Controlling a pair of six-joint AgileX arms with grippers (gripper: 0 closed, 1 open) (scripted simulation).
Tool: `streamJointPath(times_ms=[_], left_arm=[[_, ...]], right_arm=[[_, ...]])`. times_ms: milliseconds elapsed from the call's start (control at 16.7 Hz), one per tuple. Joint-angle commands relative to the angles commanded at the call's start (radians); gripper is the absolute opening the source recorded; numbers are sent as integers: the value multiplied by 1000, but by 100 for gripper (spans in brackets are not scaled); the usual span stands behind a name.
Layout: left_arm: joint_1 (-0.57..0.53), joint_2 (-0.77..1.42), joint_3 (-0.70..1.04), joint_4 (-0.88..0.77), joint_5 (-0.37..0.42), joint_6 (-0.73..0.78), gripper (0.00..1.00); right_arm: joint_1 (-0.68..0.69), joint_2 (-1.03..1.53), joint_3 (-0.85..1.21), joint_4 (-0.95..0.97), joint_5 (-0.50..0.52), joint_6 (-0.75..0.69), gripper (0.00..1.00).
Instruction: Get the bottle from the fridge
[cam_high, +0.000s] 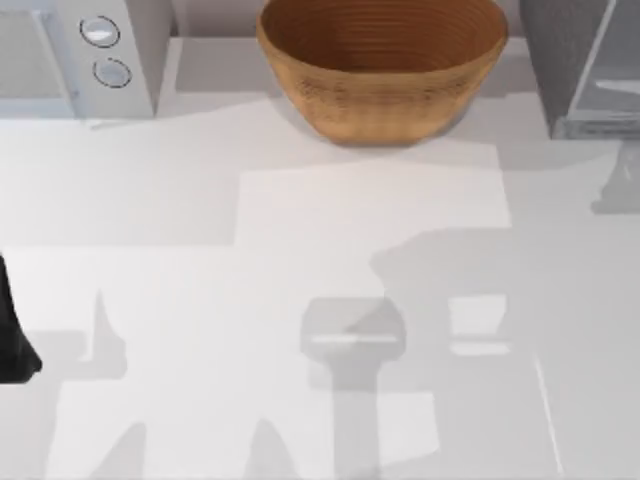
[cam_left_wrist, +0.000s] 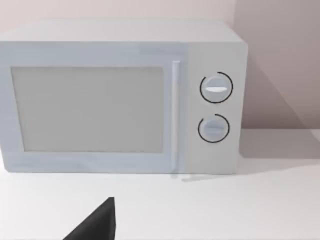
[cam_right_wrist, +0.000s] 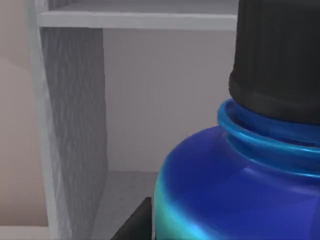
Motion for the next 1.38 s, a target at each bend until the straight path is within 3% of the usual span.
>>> streamJointPath(times_ms=[420, 660, 900, 1380], left_arm=[[0, 0, 0, 0, 0, 0, 100], [0, 0, 0, 0, 0, 0, 100], [0, 0, 0, 0, 0, 0, 100], [0, 0, 0, 0, 0, 0, 100]], right_arm=[[115, -799, -341, -453, 106, 7, 0], [173, -1108, -479, -647, 157, 6, 0], [206, -1251, -540, -739, 185, 2, 0], [218, -1225, -530, -713, 197, 4, 0]])
